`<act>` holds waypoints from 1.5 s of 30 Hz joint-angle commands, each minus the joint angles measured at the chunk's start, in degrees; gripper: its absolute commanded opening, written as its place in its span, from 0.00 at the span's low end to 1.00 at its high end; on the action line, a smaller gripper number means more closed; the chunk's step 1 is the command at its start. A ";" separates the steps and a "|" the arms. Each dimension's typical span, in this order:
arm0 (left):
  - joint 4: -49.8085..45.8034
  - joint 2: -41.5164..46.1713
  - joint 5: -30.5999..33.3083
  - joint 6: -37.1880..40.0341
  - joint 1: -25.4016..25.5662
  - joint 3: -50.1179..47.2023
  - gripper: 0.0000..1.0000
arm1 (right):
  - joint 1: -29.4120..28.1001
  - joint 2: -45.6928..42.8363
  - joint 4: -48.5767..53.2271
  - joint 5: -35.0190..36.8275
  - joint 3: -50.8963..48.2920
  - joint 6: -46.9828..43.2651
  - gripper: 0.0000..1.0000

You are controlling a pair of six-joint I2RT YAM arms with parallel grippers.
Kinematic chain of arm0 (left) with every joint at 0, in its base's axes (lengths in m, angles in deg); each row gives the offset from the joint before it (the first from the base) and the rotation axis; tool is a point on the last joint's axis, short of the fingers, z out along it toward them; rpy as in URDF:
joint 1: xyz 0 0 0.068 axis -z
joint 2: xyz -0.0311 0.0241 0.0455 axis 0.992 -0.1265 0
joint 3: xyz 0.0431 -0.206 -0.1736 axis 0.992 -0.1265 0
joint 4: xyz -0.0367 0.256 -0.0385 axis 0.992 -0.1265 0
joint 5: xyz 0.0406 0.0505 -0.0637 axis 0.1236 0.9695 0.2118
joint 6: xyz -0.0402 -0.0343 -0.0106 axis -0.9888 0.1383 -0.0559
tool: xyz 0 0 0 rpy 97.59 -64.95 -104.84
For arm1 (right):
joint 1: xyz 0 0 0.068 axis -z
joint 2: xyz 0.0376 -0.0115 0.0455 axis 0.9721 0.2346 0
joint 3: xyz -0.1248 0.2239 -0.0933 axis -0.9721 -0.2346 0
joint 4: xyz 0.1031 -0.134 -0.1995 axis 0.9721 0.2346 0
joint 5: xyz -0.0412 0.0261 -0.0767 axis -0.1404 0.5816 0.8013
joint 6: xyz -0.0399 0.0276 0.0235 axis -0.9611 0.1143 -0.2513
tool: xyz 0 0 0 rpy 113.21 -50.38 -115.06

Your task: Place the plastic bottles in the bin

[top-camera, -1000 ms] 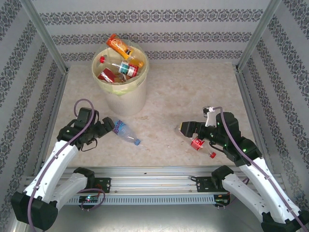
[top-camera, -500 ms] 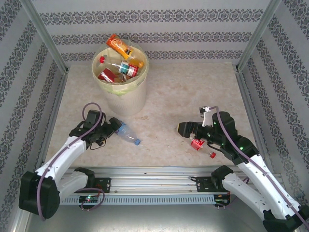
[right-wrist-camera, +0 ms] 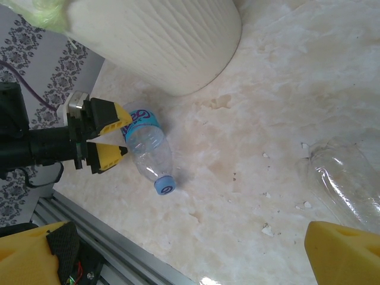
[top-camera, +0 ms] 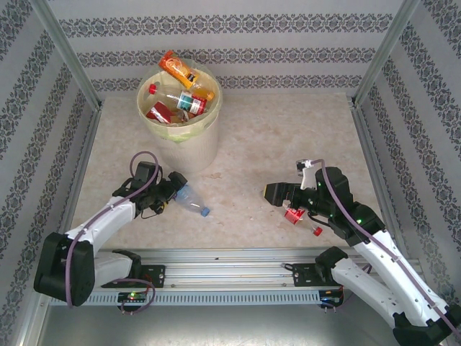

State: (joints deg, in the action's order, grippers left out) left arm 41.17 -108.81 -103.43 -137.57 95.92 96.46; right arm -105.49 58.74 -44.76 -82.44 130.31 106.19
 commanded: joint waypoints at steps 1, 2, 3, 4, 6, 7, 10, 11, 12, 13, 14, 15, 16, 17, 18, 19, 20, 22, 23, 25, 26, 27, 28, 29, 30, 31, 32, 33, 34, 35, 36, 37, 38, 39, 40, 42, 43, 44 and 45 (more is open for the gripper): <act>2.94 -0.86 -1.09 -0.58 0.85 -0.54 0.98 | -0.65 0.02 -1.36 1.02 -0.53 0.61 0.98; 3.13 -1.13 -1.17 -0.56 0.91 -0.55 0.97 | -0.65 0.08 -1.29 1.04 -0.45 0.65 0.98; 3.38 -1.48 -1.24 -0.59 0.89 -0.57 0.96 | -0.65 0.06 -1.27 1.07 -0.44 0.68 0.98; 3.61 -1.71 -1.35 -0.60 0.94 -0.56 0.95 | -0.69 0.04 -1.27 1.10 -0.44 0.66 0.98; 4.20 -2.43 -1.51 -0.82 1.12 -0.63 0.92 | -0.74 0.11 -1.19 1.02 -0.35 0.69 0.98; 4.53 -2.75 -1.48 -0.98 1.26 -0.70 0.91 | -0.74 0.10 -1.26 1.03 -0.35 0.68 0.98; 5.10 -3.43 -1.41 -1.07 1.58 -0.85 0.87 | -0.82 0.27 -1.27 1.11 -0.27 0.70 0.98; 5.18 -3.74 -1.48 -0.92 1.66 -0.82 0.86 | -0.82 0.27 -1.27 1.13 -0.26 0.62 0.98; 5.34 -4.05 -1.50 -0.93 1.67 -0.82 0.84 | -0.87 0.26 -1.25 1.15 -0.18 0.65 0.98; 5.50 -4.31 -1.53 -1.07 1.77 -0.85 0.83 | -0.91 0.23 -1.27 1.12 -0.18 0.69 0.98; 5.76 -4.55 -1.65 -1.08 1.89 -0.90 0.82 | -0.91 0.26 -1.20 1.11 -0.18 0.67 0.98; 5.97 -4.73 -1.59 -1.29 1.94 -0.94 0.81 | -0.89 0.23 -1.21 1.23 -0.18 0.57 0.98; 6.29 -4.91 -1.71 -1.46 1.93 -1.03 0.80 | -0.91 0.24 -1.20 1.21 -0.17 0.55 0.98; 6.83 -5.07 -1.75 -1.78 2.01 -1.26 0.78 | -0.91 0.25 -1.18 1.20 -0.18 0.53 0.98; 7.27 -5.02 -1.66 -2.17 2.08 -1.48 0.76 | -1.00 0.25 -1.18 1.27 -0.18 0.56 0.98; 7.60 -5.06 -1.55 -2.39 2.02 -1.54 0.73 | -1.00 0.28 -1.18 1.28 -0.18 0.53 0.98; 7.73 -4.88 -1.33 -2.53 2.07 -1.53 0.71 | -1.00 0.31 -1.18 1.28 -0.18 0.53 0.98; 7.49 -4.44 -1.09 -2.46 2.06 -1.46 0.68 | -1.08 0.27 -1.18 1.30 -0.18 0.52 0.98; 7.46 -4.18 -1.19 -2.33 2.06 -1.37 0.67 | -1.09 0.13 -1.25 1.36 -0.18 0.66 0.98; 6.47 -3.19 -1.09 -1.86 2.03 -0.81 0.62 | -1.16 -0.13 -1.09 1.54 -0.26 0.72 0.98; 5.62 -2.46 -1.00 -1.58 2.08 -0.51 0.60 | -1.18 -0.20 -1.01 1.55 -0.26 0.74 0.98; 4.35 -1.55 -0.67 -1.00 2.04 0.18 0.58 | -1.25 -0.40 -0.94 1.48 -0.26 0.77 0.98; 2.69 -0.52 -0.37 -0.45 2.05 0.84 0.57 | -1.26 -0.46 -0.85 1.56 -0.35 0.75 0.98; 1.63 0.34 -0.03 0.01 2.05 1.39 0.57 | -1.33 -0.68 -0.83 1.55 -0.43 0.79 0.98; 0.11 1.35 0.23 0.69 2.07 2.05 0.57 | -1.35 -0.78 -0.83 1.68 -0.52 0.87 0.98; -1.29 2.12 0.40 1.19 2.01 2.75 0.57 | -1.35 -1.02 -0.83 1.77 -0.53 0.84 0.98; -2.38 2.92 0.51 1.51 2.08 3.28 0.56 | -1.35 -1.08 -0.83 1.81 -0.61 0.75 0.98; -3.44 3.98 0.58 1.72 2.04 3.90 0.56 | -1.35 -1.14 -0.81 1.85 -0.53 0.73 0.98; -4.57 4.82 0.51 1.91 2.02 4.44 0.56 | -1.35 -1.18 -0.67 1.75 -0.44 0.61 0.98; -5.62 5.61 0.44 2.13 2.03 5.13 0.56 | -1.35 -1.17 -0.57 1.73 -0.36 0.54 0.98; -7.04 6.51 0.45 2.74 2.04 5.96 0.56 | -1.36 -1.21 -0.49 1.77 -0.27 0.39 0.98; -8.70 7.44 0.46 3.41 2.02 7.01 0.56 | -1.35 -1.21 -0.38 1.85 -0.27 0.20 0.98; -10.26 8.18 0.56 4.20 2.01 8.01 0.56 | -1.43 -1.19 -0.30 1.89 -0.23 0.11 0.98; -12.18 8.96 0.70 5.15 1.98 9.42 0.56 | -1.40 -1.30 -0.30 1.90 -0.18 0.00 0.98; -14.31 9.77 0.95 6.09 1.95 10.97 0.56 | -1.35 -1.30 -0.30 1.94 -0.18 -0.12 0.98; -18.31 11.01 1.87 7.91 1.90 14.23 0.56 | -1.43 -1.30 -0.28 1.98 -0.18 -0.19 0.98; -20.59 11.51 2.63 9.00 1.84 16.07 0.57 | -1.36 -1.30 -0.51 1.84 -0.09 -0.14 0.98; -22.63 11.73 3.38 9.83 1.87 18.04 0.56 | -1.35 -1.38 -0.79 1.53 -0.09 -0.01 0.98; -24.70 11.95 4.13 10.90 1.87 20.09 0.56 | -1.37 -1.39 -1.23 1.15 -0.09 0.11 0.98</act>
State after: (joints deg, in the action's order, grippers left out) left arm 25.10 -98.38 -102.10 -131.54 97.37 111.92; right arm -106.23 57.95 -44.74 -81.46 130.31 106.17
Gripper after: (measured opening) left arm 0.566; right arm 0.977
